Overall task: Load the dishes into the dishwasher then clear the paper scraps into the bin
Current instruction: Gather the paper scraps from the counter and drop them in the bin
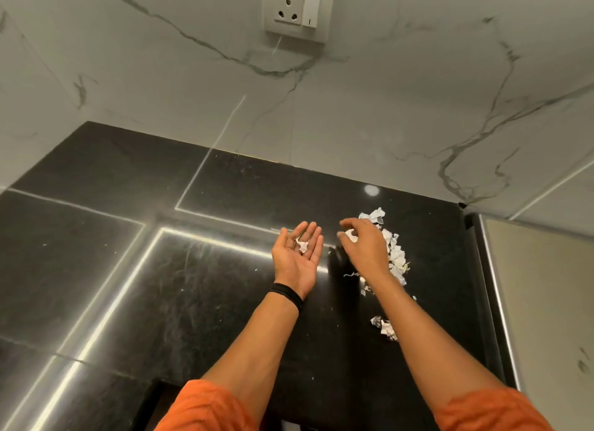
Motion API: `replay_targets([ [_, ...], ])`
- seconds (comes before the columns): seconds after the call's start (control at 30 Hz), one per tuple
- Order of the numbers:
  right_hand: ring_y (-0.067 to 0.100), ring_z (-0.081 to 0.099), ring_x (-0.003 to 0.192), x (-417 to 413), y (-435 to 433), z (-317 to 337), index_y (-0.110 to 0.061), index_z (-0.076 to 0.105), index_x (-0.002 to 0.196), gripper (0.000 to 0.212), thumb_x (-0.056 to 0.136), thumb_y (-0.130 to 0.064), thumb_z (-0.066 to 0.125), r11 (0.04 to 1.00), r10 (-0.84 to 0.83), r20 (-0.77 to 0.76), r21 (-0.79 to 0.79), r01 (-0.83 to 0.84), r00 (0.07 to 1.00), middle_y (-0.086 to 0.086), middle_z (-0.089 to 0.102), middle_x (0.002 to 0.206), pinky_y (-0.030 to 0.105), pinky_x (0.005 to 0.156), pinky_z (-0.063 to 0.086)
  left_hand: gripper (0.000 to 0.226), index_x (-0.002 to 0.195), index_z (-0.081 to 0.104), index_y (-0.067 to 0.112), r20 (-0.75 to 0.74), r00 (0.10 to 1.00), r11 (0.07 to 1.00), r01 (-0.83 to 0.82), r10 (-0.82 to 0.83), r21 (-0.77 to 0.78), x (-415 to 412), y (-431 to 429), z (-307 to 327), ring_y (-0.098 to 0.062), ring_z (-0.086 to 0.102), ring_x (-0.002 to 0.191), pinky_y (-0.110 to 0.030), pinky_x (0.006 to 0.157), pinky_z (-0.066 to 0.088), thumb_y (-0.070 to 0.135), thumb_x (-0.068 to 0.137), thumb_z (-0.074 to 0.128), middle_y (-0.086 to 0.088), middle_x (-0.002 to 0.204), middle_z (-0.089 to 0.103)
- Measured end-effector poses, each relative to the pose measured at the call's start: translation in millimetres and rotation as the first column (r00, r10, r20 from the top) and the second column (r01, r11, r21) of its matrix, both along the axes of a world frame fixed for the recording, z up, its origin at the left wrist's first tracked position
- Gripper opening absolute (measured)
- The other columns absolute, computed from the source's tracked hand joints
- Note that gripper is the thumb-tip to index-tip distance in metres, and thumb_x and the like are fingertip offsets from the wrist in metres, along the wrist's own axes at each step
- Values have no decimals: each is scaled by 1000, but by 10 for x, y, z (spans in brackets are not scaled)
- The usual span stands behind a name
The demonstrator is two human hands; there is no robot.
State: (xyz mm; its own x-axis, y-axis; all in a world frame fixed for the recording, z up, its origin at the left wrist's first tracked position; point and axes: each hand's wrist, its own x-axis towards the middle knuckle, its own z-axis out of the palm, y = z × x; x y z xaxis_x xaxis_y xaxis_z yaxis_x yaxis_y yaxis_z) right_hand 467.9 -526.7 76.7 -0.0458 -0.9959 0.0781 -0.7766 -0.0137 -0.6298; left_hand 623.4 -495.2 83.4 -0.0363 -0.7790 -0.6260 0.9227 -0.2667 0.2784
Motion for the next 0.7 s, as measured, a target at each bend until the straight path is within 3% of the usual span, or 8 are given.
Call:
replay_targets([
  [0.07,22,60,114,-134,-91,-134,-18,69,124,34,91,-25,71,994,84,-206,84,-68,975,3,66,119,34,100,44,49,128,63,0,36,999,1000,4,-4,12,-22,-33,-25,-32,67,117,-44,108,49,40,105,47,-19,121,71],
  [0.2,26,62,104,-202,-105,-328,-14,72,120,28,92,-16,68,988,154,-259,53,-145,954,4,66,110,33,92,46,48,128,63,1,95,995,1000,20,-22,22,-96,-102,-63,-32,67,118,-42,107,50,40,104,49,-19,125,69],
  [0.27,23,63,99,-193,-87,-319,-14,74,114,23,92,-15,67,993,117,-187,-9,-121,975,2,67,103,32,88,48,47,130,62,1,126,992,999,27,-31,32,-161,-148,-94,-31,66,119,-41,106,50,39,104,51,-19,127,68],
  [0.4,6,63,90,-192,-28,-123,-21,75,100,10,93,-21,68,993,-38,178,-101,57,983,-11,68,94,31,82,55,42,123,64,3,169,983,996,59,-70,70,-434,-268,-173,-27,64,118,-38,106,49,38,104,52,-18,130,65],
  [0.47,4,62,93,-211,-2,-18,-26,76,101,10,92,-27,71,991,78,204,-126,-52,976,-15,68,96,27,84,53,40,116,66,7,128,987,993,84,-94,82,-632,-345,-189,-27,64,113,-39,104,50,42,103,52,-18,128,65],
  [0.57,4,59,99,-338,-61,108,-34,76,102,17,89,-44,72,973,224,181,-104,-208,958,-18,68,100,22,87,46,43,121,63,9,6,995,993,101,-101,69,-870,-463,-135,-33,66,113,-45,101,51,45,103,47,-21,120,68],
  [0.63,4,62,97,-531,-179,168,-31,76,103,18,92,-44,69,985,162,270,-94,-142,949,-17,68,100,23,85,50,40,115,65,5,-24,999,998,46,-45,38,-960,-546,-126,-32,71,102,-42,93,55,37,105,45,-20,114,70],
  [0.7,3,63,96,-762,-375,126,-27,74,109,19,96,-38,66,995,82,229,-79,-66,970,-14,68,104,28,86,55,38,116,65,0,-45,999,1000,-5,7,29,-1000,-594,-138,-32,70,107,-40,93,56,31,106,45,-21,121,68],
])
